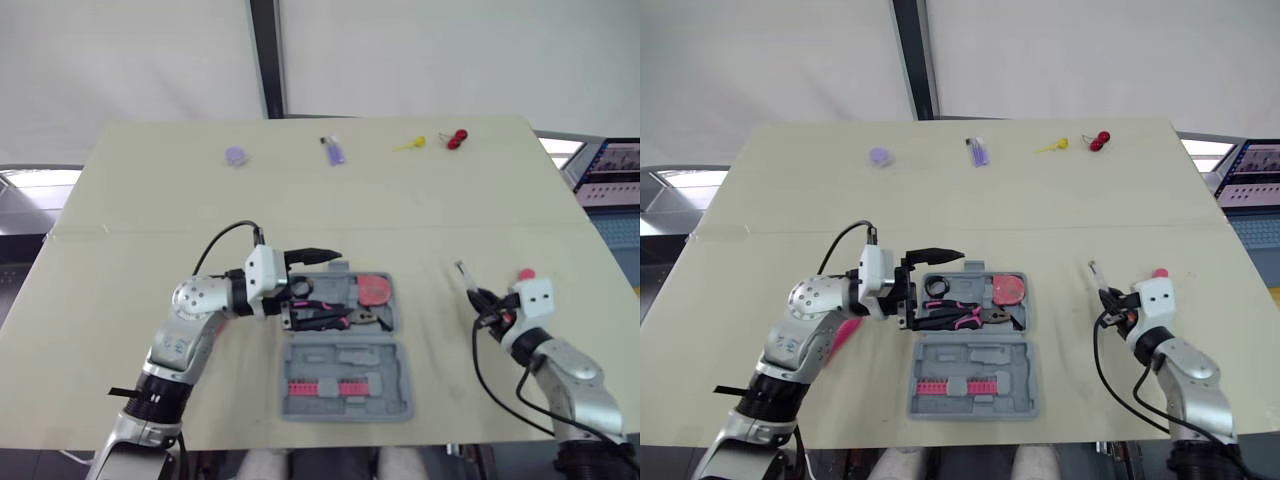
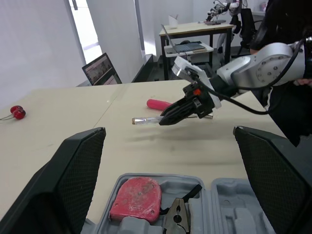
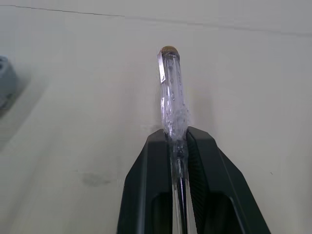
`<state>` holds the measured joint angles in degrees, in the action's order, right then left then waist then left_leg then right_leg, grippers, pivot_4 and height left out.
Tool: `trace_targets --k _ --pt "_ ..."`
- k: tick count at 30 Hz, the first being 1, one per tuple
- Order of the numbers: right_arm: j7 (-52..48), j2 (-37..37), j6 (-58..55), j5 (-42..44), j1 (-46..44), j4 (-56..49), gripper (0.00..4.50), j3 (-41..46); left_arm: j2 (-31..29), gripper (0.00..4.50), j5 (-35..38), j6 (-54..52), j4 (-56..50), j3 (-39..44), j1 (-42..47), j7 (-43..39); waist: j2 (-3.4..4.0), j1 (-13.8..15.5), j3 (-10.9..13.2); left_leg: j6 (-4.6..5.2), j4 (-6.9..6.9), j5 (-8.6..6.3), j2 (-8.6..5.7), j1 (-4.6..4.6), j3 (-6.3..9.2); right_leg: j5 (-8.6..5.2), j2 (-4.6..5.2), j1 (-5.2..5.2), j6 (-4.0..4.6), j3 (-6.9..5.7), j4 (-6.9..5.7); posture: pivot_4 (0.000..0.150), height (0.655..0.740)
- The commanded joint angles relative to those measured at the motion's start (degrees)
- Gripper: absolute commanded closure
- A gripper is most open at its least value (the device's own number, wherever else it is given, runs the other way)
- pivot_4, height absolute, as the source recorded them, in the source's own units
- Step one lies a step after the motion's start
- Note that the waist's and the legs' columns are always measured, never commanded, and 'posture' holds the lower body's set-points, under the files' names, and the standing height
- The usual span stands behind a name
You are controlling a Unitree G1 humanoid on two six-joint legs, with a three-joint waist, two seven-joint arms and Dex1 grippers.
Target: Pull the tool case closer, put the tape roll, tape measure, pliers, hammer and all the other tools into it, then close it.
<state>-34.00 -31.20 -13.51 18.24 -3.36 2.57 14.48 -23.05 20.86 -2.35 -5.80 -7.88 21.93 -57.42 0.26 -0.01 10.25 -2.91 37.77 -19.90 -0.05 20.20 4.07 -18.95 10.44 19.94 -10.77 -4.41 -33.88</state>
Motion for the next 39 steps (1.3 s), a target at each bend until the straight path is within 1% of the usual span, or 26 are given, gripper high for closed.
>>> trace_targets --k 1,5,7,9,14,16,21,27,33,39 --pt "-8.19 -6.96 -5.44 1.92 -1.13 -9.44 4.46 -3.27 -2.94 0.0 -0.33 1.82 -2.46 1.58 -2.33 -1.39 0.01 -0.03 0.0 0.0 -0.02 0.0 0.0 0.0 0.0 0.0 0.0 0.0 0.0 0.0 0.01 0.15 0.74" --pt "-15.11 -15.84 -17.16 6.18 -5.79 -20.21 4.46 -8.31 -7.15 0.0 0.27 2.4 -4.63 3.53 -7.06 -2.5 0.07 -0.23 0.01 0.0 -0.11 0.0 0.03 -0.01 -0.01 0.0 -0.01 0.06 0.0 -0.01 0.03 0.15 0.74" --pt "-17.08 -19.18 -21.31 6.11 -9.37 -24.39 4.46 -12.02 -8.81 0.0 0.74 2.67 -6.07 4.96 -9.85 -2.64 0.07 -0.03 0.01 0.0 -0.09 0.0 0.04 0.02 0.0 0.0 -0.01 0.07 0.0 -0.03 0.04 0.15 0.74" --pt "-18.4 -21.28 -25.26 6.15 -12.73 -27.84 4.46 -15.9 -10.14 0.0 0.58 3.53 -7.23 6.42 -12.95 -2.44 0.06 0.17 0.01 0.03 -0.03 -0.02 0.03 0.03 0.0 0.0 0.0 0.04 0.0 -0.03 0.05 0.15 0.74" --pt "-19.7 -23.02 -32.83 3.92 -19.99 -34.7 4.46 -26.72 -11.64 0.0 0.38 5.89 -10.09 9.59 -21.04 -1.19 0.05 0.98 0.02 0.06 0.05 -0.05 0.03 0.1 0.04 0.0 0.0 0.03 0.0 -0.05 0.1 0.15 0.74" --pt "-18.99 -22.64 -35.52 3.02 -22.23 -36.23 4.46 -29.94 -11.71 0.0 0.17 6.77 -10.76 10.47 -23.41 -0.62 0.05 1.4 0.02 0.06 0.1 -0.05 0.03 0.11 0.04 0.0 0.0 0.05 0.0 -0.05 0.06 0.15 0.74" --pt "-16.88 -18.4 -43.78 3.79 -28.0 -40.22 4.46 -35.99 -11.8 0.0 -1.2 10.6 -11.13 11.59 -29.96 -0.22 0.05 1.34 0.02 0.04 0.13 -0.07 0.03 0.12 0.04 0.02 0.0 0.06 0.02 -0.03 0.05 0.15 0.74" --pt "-14.85 -15.03 -48.71 1.9 -31.14 -41.54 4.46 -43.72 -11.66 0.0 -1.45 16.06 -9.92 13.55 -34.72 0.18 0.05 1.45 0.02 0.04 0.13 -0.07 0.03 0.17 0.04 0.02 0.0 0.13 0.03 -0.04 0.04 0.15 0.74" --pt "-12.91 -12.41 -49.6 -0.22 -31.93 -40.28 4.46 -48.66 -10.16 0.0 -1.9 20.18 -11.0 14.9 -41.66 2.47 0.04 1.13 0.01 0.04 0.07 -0.07 0.03 0.17 0.02 0.02 0.0 0.22 0.04 -0.03 0.03 0.15 0.74" --pt "-13.11 -10.89 -47.48 -2.89 -33.59 -36.94 4.46 -52.18 -9.07 0.0 -1.53 20.77 -13.34 15.12 -47.39 4.59 0.03 1.15 0.01 0.04 0.08 -0.07 0.03 0.21 -0.03 0.02 0.0 0.29 0.04 -0.02 0.01 0.15 0.74"
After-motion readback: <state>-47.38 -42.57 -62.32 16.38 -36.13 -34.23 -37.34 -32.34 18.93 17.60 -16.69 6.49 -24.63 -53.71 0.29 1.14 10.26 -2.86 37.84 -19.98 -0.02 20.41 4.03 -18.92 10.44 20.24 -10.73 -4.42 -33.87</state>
